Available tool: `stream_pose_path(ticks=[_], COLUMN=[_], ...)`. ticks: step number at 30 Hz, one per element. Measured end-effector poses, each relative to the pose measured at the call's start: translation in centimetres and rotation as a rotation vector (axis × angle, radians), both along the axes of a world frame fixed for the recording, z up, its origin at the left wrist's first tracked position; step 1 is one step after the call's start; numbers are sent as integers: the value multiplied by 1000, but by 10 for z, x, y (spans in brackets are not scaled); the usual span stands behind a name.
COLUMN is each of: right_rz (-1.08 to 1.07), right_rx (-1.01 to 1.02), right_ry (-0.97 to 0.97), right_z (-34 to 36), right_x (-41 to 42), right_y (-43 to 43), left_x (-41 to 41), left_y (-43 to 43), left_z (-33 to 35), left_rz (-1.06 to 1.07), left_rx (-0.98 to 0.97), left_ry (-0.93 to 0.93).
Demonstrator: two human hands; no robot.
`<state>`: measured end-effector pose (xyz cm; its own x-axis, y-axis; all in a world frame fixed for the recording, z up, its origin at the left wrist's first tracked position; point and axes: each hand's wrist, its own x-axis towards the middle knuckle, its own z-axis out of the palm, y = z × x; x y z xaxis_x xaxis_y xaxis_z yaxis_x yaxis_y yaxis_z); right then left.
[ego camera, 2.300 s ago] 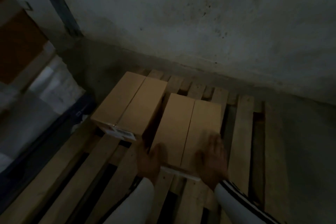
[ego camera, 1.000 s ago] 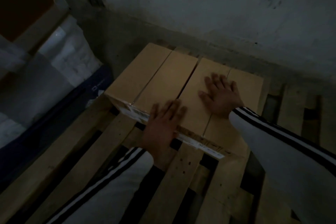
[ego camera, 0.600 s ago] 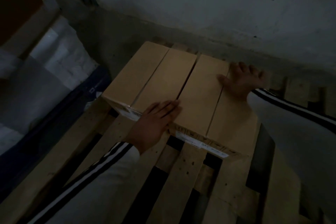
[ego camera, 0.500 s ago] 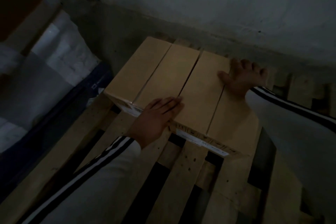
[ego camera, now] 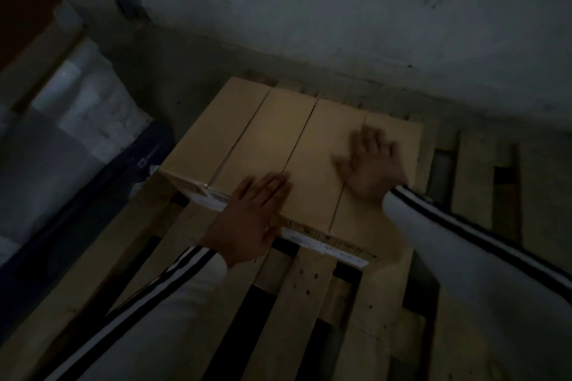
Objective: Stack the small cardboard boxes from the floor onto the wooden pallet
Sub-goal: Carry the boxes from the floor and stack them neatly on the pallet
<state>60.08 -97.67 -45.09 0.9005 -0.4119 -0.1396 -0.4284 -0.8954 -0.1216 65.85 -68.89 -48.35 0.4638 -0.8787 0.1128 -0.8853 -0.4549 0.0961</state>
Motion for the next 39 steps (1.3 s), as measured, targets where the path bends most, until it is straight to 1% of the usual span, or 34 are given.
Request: stream_pose_path(ticks=[1,2,3,4,5,6,7,8,9,10,11,12,13,14,17,19,22,23,25,27,29,31,32,33,34,35,36,37,39], right_rz=[103,146,78,-101,-395,-693,-912,-1014,-1082,-1085,-1017,-942,-933,-932,-942,-944,-1098,-1086,-962,-932,-928,-903,-857,-811,-761,-700,-653,-627,-590], right_rx=[12,30,81,175,340,535,777,1024,1241,1452,1580,1621,1605,1606,1635,1614,1608,1618,1608,1539,1446,1334,1275,1226,1156,1089,1005,933,821], right_ry=[-39,-127,-258,-424,-545,-617,-649,-712,-778,-793,-769,-742,-720,-743,-762,-775,-855,-856,-773,-704,-754,-773,-759,-760,-757,-754,-715,-682,-621], right_z=[-1,2,-6,-18,-38,-54,-70,-85,-91,-83,-65,-53,-47,-40,-38,-44,-49,-45,-35,-31,-32,-35,-37,-42,-43,-47,-47,-47,-46], right_x=[-21,-47,-72,-96,-117,-132,-141,-143,-135,-129,-123,-116,-115,-116,-115,-112,-106,-104,-104,-104,-101,-100,-97,-98,-98,-96,-97,-96,-93], right_y=[8,16,14,6,-10,-24,-28,-28,-18,1,19,32,38,42,39,37,31,32,37,36,27,19,16,14,14,16,17,17,15], left_x=[-3,-6,-7,-7,-8,-9,-9,-8,-8,-7,-6,-3,-2,-1,-3,-5,-7,-8,-8,-8,-3,3,9,13,19,25,32,43,65], left_y=[0,-3,-6,-8,-10,-12,-13,-13,-12,-10,-8,-6,-6,-5,-5,-8,-7,-7,-8,-8,-7,-3,1,2,3,6,5,5,4], left_z=[0,0,-2,-4,-5,-5,-5,-3,-2,0,1,3,5,4,0,2,3,5,7,11,17,21,24,29,35,41,48,52,57], left_rz=[21,44,77,111,133,145,148,146,139,135,131,124,109,95,111,105,108,114,119,121,107,103,104,106,140,220,325,452,695], left_rx=[5,1,-1,0,9,17,31,56,83,92,93,94,102,101,79,97,103,97,91,96,66,-35,-66,-74,-78,-81,-73,-39,76], left_ry=[2,6,17,27,35,31,29,30,37,40,37,43,60,71,54,54,66,72,106,168,238,311,302,245,173,126,117,136,241])
